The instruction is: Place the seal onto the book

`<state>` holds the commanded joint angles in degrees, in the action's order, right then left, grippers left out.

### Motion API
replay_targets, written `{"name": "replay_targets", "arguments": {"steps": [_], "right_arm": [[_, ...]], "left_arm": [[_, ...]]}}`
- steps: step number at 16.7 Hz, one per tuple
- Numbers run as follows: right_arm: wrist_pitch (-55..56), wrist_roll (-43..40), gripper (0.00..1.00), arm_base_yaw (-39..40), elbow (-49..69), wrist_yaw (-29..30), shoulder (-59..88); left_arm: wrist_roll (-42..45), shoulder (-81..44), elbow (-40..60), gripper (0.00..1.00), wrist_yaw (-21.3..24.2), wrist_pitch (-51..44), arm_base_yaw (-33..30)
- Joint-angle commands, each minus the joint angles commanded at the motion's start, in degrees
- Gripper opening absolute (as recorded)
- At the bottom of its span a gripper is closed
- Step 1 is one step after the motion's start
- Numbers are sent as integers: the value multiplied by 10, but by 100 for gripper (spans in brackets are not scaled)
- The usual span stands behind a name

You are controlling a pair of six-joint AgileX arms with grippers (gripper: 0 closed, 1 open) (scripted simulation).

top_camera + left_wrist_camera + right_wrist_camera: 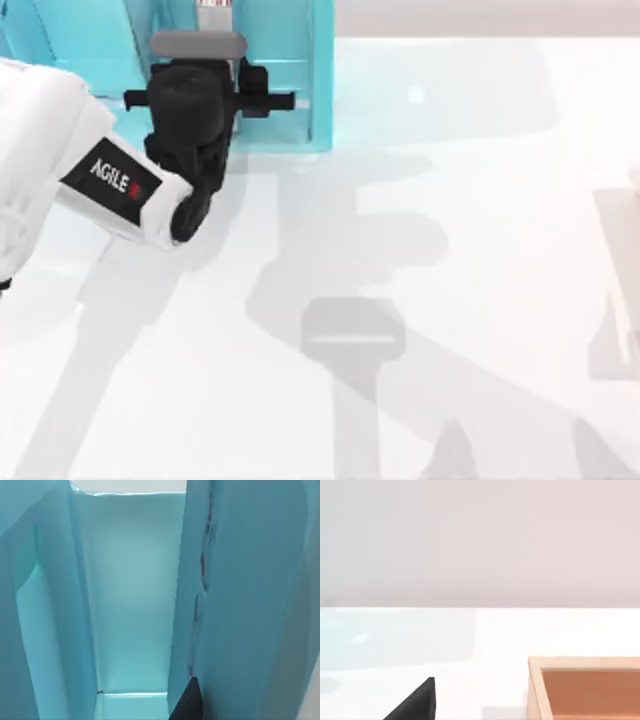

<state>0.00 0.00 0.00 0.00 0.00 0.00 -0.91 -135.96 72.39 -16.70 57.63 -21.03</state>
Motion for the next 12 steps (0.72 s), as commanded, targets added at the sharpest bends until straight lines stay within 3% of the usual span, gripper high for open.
{"name": "replay_targets", "arguments": {"steps": [4,12], "right_arm": [[0,0,100,0,0,0,0],[0,0,100,0,0,0,0]], "left_arm": [[0,0,0,2,0,0,0],[0,0,0,0,0,0,0]]}}
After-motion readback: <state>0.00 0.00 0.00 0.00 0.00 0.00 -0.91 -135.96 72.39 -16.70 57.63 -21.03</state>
